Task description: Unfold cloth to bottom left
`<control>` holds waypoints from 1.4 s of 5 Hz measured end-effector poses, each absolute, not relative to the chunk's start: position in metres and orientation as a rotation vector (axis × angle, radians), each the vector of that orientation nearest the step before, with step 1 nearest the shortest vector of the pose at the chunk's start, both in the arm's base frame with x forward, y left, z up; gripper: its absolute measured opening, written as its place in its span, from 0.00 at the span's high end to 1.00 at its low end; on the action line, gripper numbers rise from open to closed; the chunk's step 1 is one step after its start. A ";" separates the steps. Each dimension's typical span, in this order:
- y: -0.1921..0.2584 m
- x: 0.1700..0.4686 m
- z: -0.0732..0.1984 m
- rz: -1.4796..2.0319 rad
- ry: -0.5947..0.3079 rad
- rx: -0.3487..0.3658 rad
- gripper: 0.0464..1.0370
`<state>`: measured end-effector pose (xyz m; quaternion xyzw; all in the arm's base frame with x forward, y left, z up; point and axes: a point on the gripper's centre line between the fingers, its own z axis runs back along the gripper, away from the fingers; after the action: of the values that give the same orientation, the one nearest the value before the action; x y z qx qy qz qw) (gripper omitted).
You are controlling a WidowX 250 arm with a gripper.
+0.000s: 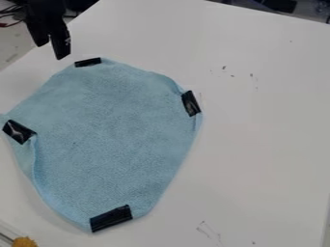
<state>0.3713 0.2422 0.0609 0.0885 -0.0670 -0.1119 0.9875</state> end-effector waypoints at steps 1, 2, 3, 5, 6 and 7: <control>0.239 0.368 0.043 -0.217 -0.105 0.149 0.04; 0.226 0.346 0.022 -0.172 -0.067 0.125 0.04; 0.211 0.319 0.037 -0.078 -0.092 0.150 0.04; 0.175 0.239 0.045 0.148 -0.091 0.172 0.04; 0.163 0.214 0.042 0.212 -0.092 0.163 0.04; 0.156 0.206 0.033 0.252 -0.099 0.143 0.07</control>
<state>0.2056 0.1562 0.0328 0.0711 -0.0492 0.1253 0.9883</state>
